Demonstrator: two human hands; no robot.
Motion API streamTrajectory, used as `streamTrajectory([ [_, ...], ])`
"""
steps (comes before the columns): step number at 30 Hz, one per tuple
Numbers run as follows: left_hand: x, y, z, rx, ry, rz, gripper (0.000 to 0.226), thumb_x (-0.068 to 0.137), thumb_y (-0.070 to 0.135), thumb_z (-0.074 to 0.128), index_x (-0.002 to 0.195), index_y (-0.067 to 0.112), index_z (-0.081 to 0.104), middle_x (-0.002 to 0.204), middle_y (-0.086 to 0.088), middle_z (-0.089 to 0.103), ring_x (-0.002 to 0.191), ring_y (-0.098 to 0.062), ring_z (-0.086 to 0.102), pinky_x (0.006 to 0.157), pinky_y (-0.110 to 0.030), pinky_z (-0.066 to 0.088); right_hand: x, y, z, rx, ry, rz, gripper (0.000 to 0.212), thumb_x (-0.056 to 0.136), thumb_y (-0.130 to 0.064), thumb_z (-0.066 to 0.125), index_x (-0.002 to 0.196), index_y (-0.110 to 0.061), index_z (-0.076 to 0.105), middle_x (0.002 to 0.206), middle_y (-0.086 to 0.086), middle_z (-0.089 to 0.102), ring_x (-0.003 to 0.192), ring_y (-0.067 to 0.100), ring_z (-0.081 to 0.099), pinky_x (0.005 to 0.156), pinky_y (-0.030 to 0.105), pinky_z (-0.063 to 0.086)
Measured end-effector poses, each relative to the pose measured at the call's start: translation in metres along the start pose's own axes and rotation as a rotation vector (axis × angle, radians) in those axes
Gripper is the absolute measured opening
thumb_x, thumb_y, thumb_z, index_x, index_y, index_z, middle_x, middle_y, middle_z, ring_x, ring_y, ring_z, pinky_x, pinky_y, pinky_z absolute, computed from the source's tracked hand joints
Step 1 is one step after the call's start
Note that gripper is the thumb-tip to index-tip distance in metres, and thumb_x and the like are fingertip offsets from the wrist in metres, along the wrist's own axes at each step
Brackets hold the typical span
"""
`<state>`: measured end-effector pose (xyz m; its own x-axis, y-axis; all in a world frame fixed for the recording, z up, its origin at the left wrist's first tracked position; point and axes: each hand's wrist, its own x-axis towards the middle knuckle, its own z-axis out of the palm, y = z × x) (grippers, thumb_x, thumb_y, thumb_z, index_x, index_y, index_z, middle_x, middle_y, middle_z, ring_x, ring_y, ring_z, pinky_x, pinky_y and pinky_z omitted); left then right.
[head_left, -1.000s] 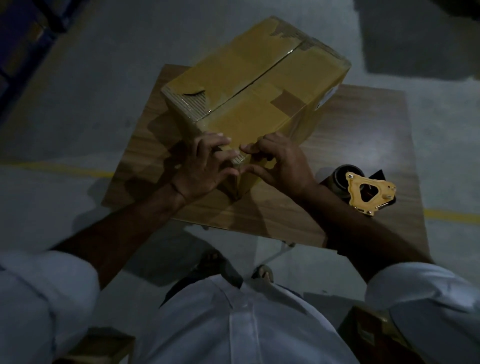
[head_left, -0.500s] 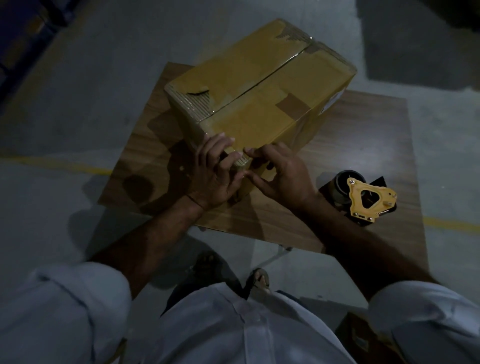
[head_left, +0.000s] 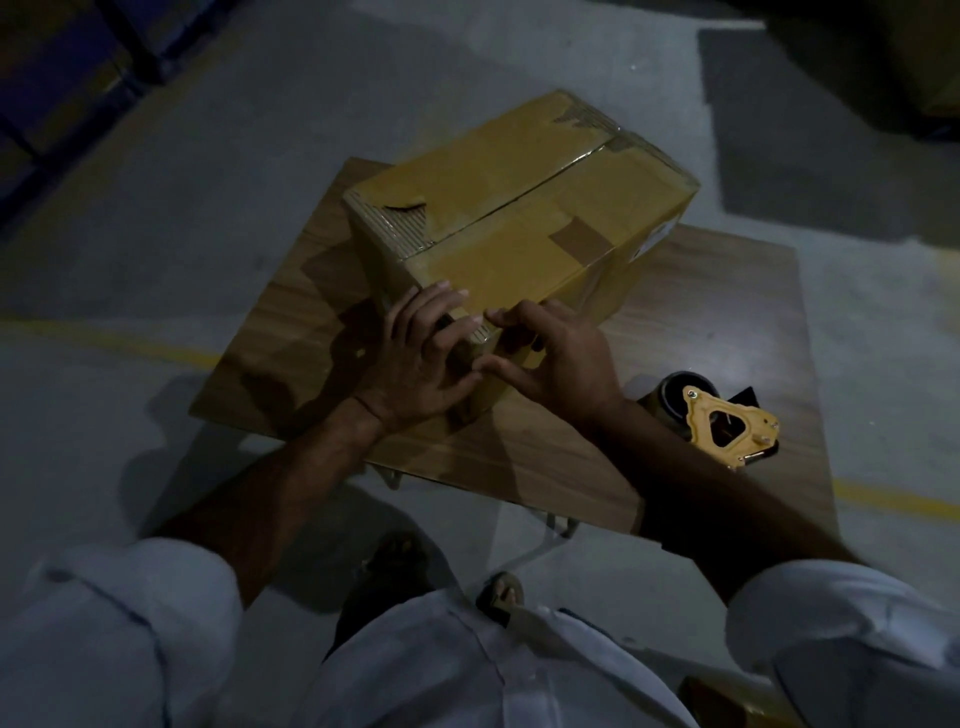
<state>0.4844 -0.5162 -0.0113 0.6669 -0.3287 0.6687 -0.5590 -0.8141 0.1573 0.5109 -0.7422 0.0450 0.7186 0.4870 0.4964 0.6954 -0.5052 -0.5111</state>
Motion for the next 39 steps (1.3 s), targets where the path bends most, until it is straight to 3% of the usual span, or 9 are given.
streamTrajectory([
  [3, -0.003, -0.005, -0.002, -0.011, -0.047, 0.013, 0.080, 0.092, 0.049, 0.071, 0.152, 0.025, 0.024, 0.156, -0.012, 0.031, 0.150, -0.036, 0.031, 0.120, -0.058, 0.027, -0.003, 0.005, 0.006, -0.043, 0.039, -0.064, 0.044, 0.086, -0.046, 0.082, 0.112, -0.011, 0.073, 0.090, -0.002, 0.072, 0.080, 0.014, 0.061, 0.058, 0.034, 0.053],
  [10, 0.010, 0.017, -0.032, -0.082, -0.085, -0.009, 0.090, 0.075, 0.055, 0.090, 0.140, 0.015, 0.042, 0.148, -0.016, 0.040, 0.141, -0.043, 0.042, 0.114, -0.061, 0.039, -0.009, 0.008, 0.015, -0.058, 0.069, -0.083, 0.049, 0.089, -0.046, 0.079, 0.115, -0.006, 0.073, 0.093, 0.005, 0.070, 0.080, 0.023, 0.062, 0.057, 0.041, 0.052],
  [14, 0.028, 0.043, -0.057, -0.093, -0.099, -0.198, 0.065, 0.074, 0.038, 0.093, 0.122, 0.005, 0.064, 0.132, -0.023, 0.059, 0.134, -0.041, 0.052, 0.104, -0.055, 0.048, -0.015, 0.007, 0.006, -0.110, -0.026, -0.092, 0.042, 0.089, -0.022, 0.082, 0.125, -0.006, 0.069, 0.100, 0.011, 0.071, 0.083, 0.032, 0.065, 0.055, 0.047, 0.055],
  [19, 0.032, 0.073, -0.048, -0.148, 0.078, -0.415, 0.035, 0.080, 0.016, 0.090, 0.103, -0.004, 0.072, 0.123, -0.024, 0.062, 0.131, -0.037, 0.054, 0.109, -0.014, 0.040, 0.004, 0.005, -0.018, -0.047, -0.181, -0.094, 0.037, 0.097, -0.036, 0.072, 0.127, -0.015, 0.065, 0.102, 0.003, 0.073, 0.085, 0.020, 0.067, 0.060, 0.044, 0.057],
  [22, 0.026, 0.070, -0.037, -0.189, 0.110, -0.400, 0.040, 0.077, 0.010, 0.092, 0.108, -0.002, 0.068, 0.125, -0.026, 0.059, 0.133, -0.038, 0.052, 0.108, -0.038, 0.051, 0.007, 0.009, -0.029, 0.040, -0.228, -0.106, 0.040, 0.100, -0.038, 0.070, 0.134, -0.017, 0.065, 0.101, -0.004, 0.073, 0.086, 0.012, 0.069, 0.063, 0.039, 0.057],
  [29, 0.018, 0.061, -0.021, -0.271, 0.118, -0.367, 0.074, 0.063, -0.007, 0.086, 0.121, 0.017, 0.047, 0.136, -0.024, 0.046, 0.138, -0.044, 0.043, 0.115, -0.050, 0.043, -0.001, -0.003, 0.000, 0.164, 0.025, 0.049, 0.037, 0.092, -0.042, 0.080, 0.112, -0.013, 0.072, 0.094, -0.004, 0.075, 0.080, 0.008, 0.069, 0.064, 0.030, 0.055],
  [33, 0.012, 0.044, -0.041, -0.193, -0.080, -0.259, 0.082, 0.067, 0.019, 0.093, 0.135, 0.012, 0.048, 0.144, -0.024, 0.045, 0.148, -0.033, 0.034, 0.123, -0.029, 0.032, -0.009, -0.006, 0.007, 0.079, 0.025, 0.079, 0.038, 0.092, -0.039, 0.079, 0.116, -0.011, 0.069, 0.102, 0.002, 0.072, 0.087, 0.016, 0.068, 0.064, 0.034, 0.056],
  [36, 0.015, 0.025, -0.067, -0.251, -0.311, -0.150, 0.084, 0.076, 0.036, 0.091, 0.146, 0.009, 0.052, 0.155, -0.014, 0.040, 0.154, -0.026, 0.028, 0.123, -0.041, 0.034, -0.019, -0.006, 0.004, -0.008, -0.033, 0.076, 0.037, 0.089, -0.018, 0.078, 0.123, -0.011, 0.064, 0.114, 0.004, 0.069, 0.095, 0.020, 0.065, 0.065, 0.041, 0.058],
  [39, 0.029, 0.005, -0.091, -0.336, -0.470, -0.112, 0.067, 0.089, 0.027, 0.080, 0.149, 0.017, 0.052, 0.159, -0.005, 0.040, 0.153, -0.019, 0.029, 0.123, -0.040, 0.031, -0.019, -0.011, 0.004, 0.071, -0.029, 0.084, 0.049, 0.083, -0.027, 0.082, 0.125, -0.015, 0.061, 0.115, -0.005, 0.068, 0.095, 0.013, 0.063, 0.067, 0.035, 0.056],
])
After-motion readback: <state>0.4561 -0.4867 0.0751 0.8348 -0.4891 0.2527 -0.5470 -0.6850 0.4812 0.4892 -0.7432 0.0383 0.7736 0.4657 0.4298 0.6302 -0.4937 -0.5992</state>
